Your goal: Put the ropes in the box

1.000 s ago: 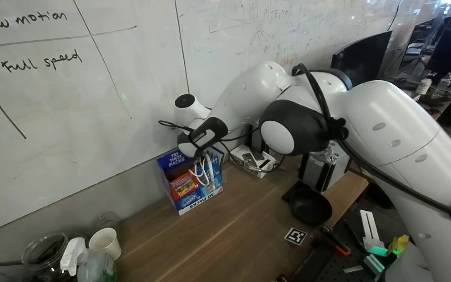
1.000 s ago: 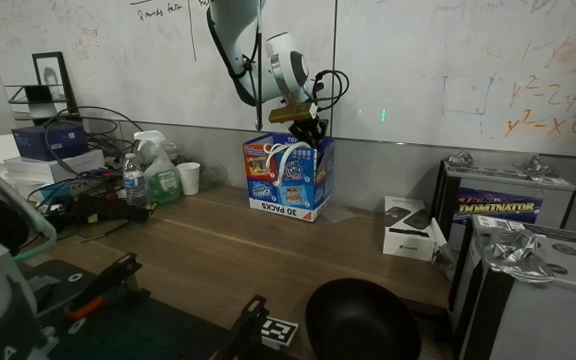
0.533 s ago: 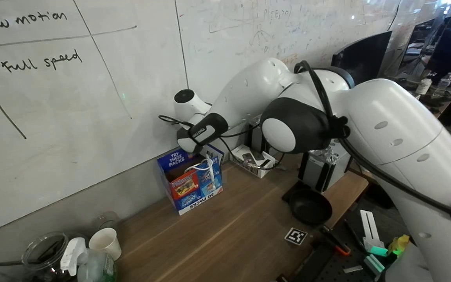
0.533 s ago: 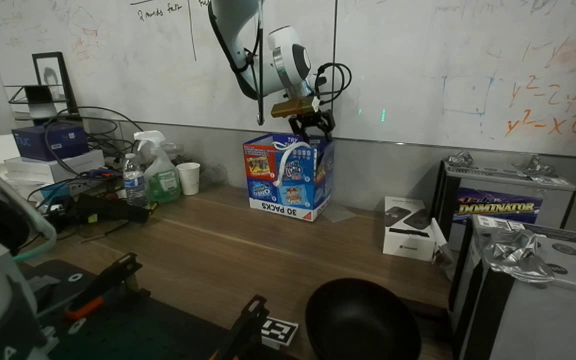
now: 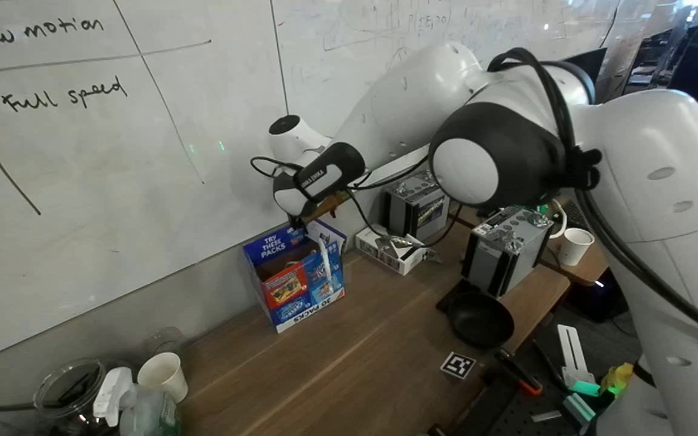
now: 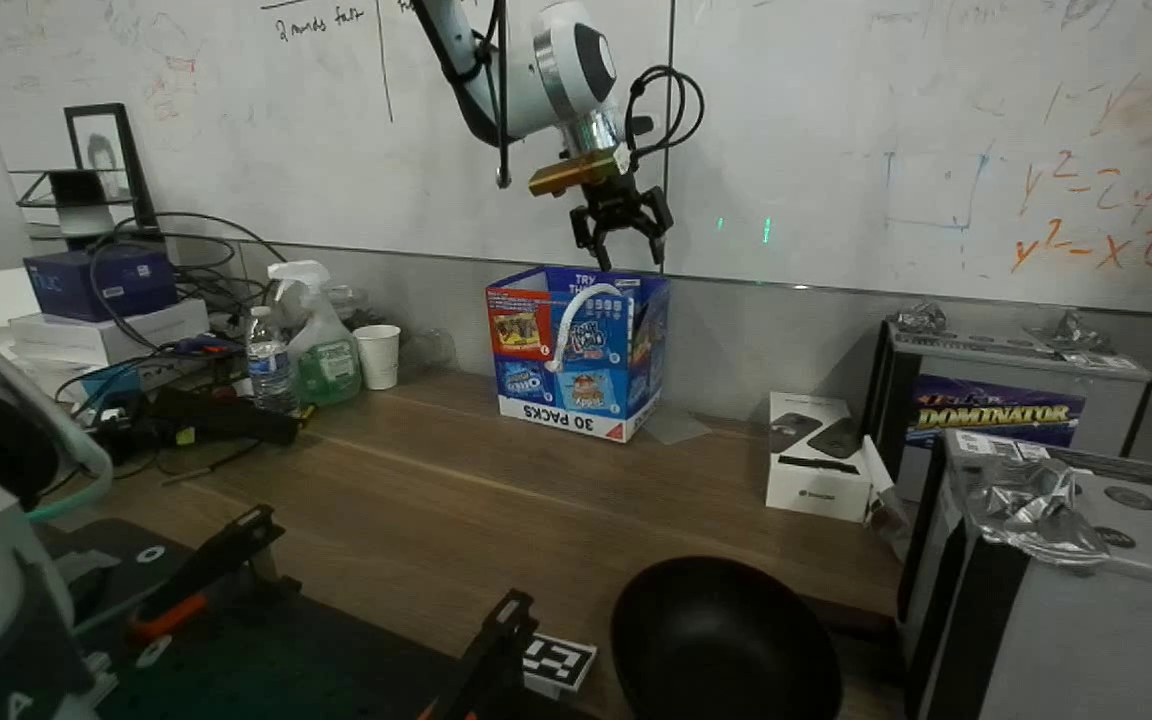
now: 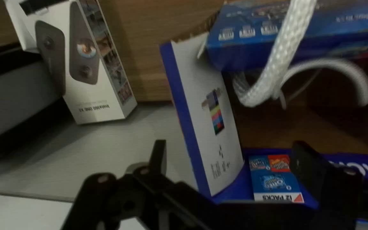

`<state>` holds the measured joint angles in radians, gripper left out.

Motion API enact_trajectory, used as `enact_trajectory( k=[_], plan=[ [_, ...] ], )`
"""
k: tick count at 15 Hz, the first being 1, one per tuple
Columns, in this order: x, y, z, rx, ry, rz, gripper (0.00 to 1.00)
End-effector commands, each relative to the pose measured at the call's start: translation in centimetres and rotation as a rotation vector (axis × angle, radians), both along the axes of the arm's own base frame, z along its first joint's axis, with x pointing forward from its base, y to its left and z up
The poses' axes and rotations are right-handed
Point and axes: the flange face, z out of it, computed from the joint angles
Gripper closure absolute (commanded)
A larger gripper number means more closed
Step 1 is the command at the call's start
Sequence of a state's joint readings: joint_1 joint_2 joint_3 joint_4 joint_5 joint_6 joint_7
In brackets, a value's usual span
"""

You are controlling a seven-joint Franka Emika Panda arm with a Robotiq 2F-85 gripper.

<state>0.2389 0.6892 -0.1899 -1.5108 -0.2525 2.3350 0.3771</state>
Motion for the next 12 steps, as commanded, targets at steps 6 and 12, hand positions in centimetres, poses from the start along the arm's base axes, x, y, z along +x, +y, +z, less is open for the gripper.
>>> enact_trajectory(
  k=[6, 12],
  plan=[
    [-8.3, -0.6, 2.7, -0.009, 0.253, -0.049, 0.00],
    [-10.3, -2.3, -1.3, 0.012, 0.317, -0.053, 0.00]
  ],
)
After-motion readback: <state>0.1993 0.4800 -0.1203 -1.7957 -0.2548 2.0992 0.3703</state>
